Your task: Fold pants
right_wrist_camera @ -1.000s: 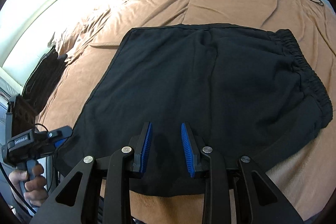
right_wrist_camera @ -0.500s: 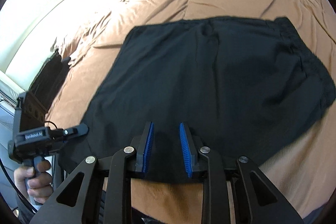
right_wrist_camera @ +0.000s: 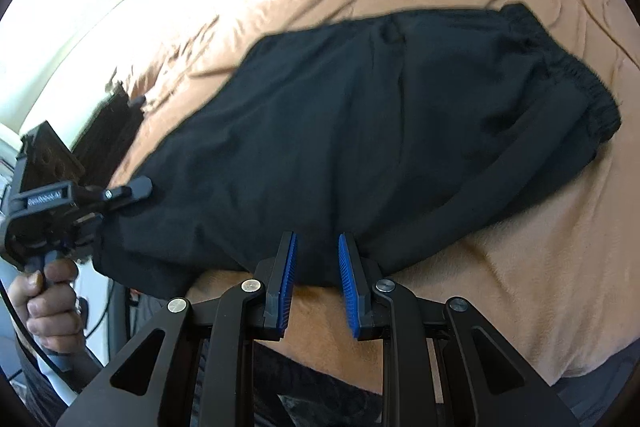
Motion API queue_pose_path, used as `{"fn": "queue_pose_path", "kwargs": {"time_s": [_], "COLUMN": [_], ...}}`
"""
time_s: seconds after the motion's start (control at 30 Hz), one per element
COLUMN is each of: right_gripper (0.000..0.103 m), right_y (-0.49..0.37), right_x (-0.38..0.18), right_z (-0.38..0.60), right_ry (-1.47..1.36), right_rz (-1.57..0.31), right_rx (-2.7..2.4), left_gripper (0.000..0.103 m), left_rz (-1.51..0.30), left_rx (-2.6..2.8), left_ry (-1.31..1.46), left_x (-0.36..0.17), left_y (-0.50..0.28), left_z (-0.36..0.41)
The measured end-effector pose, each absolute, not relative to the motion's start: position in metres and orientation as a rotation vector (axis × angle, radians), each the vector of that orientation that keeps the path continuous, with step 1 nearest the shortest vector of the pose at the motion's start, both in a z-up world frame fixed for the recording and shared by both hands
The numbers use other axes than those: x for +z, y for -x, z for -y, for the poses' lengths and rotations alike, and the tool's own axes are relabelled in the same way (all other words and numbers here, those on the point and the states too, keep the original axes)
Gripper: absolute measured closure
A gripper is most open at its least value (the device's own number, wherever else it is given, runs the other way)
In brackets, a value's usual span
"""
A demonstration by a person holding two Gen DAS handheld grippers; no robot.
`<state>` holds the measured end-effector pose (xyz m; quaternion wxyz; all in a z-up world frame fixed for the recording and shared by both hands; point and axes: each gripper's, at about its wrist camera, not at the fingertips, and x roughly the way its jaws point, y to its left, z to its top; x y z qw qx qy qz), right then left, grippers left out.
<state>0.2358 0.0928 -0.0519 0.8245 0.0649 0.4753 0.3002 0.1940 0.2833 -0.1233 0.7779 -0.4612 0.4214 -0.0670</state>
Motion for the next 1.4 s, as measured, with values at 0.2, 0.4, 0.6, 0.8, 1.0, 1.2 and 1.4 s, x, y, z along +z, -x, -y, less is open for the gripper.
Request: {"fn": "queue_pose_path", "kwargs": {"time_s": [0.2, 0.4, 0.6, 0.8, 1.0, 1.2, 1.4], "right_gripper": [0.084, 0.084, 0.084, 0.084, 0.059, 0.056, 0.056], "right_y": [-0.255, -0.255, -0.256, -0.250, -0.240, -0.229, -0.230], "right_x": [-0.055, -0.072, -0.056, -0.038, -0.030, -0.030, -0.033], "right_z": [-0.089, -0.093, -0.059, -0.013, 0.021, 0.052, 0.077], "right_ry": [-0.177, -0.188, -0.260, -0.324, -0.361, -0.396, -0.423], "right_rz": [-0.998, -1.043, -0.998, -0.943, -0.899, -0.868, -0.862], "right_rx": [0.606, 0.627, 0.649, 0.645, 0.623, 0.597, 0.576], "left_gripper": [0.095, 0.095, 0.095, 0.095, 0.095, 0.095, 0.095], "left_rz": [-0.896, -0.888, -0.893, -0.909, -0.948, -0.984, -1.029], "left_rx": [-0.181, -0.239, -0.285, -0.343, -0.372, -0.408, -0.437], "left_ry": [0.966, 0.929, 0.886, 0.847, 0.821, 0.792, 0.767], "left_x": [-0.100, -0.078, -0.056, -0.041, -0.040, -0.042, -0.050], "left_y": [-0.207, -0.224, -0.248, -0.278, -0.304, -0.326, -0.349], "left_z": [-0.271, -0.253, -0.228, -0.195, -0.165, -0.134, -0.100]}}
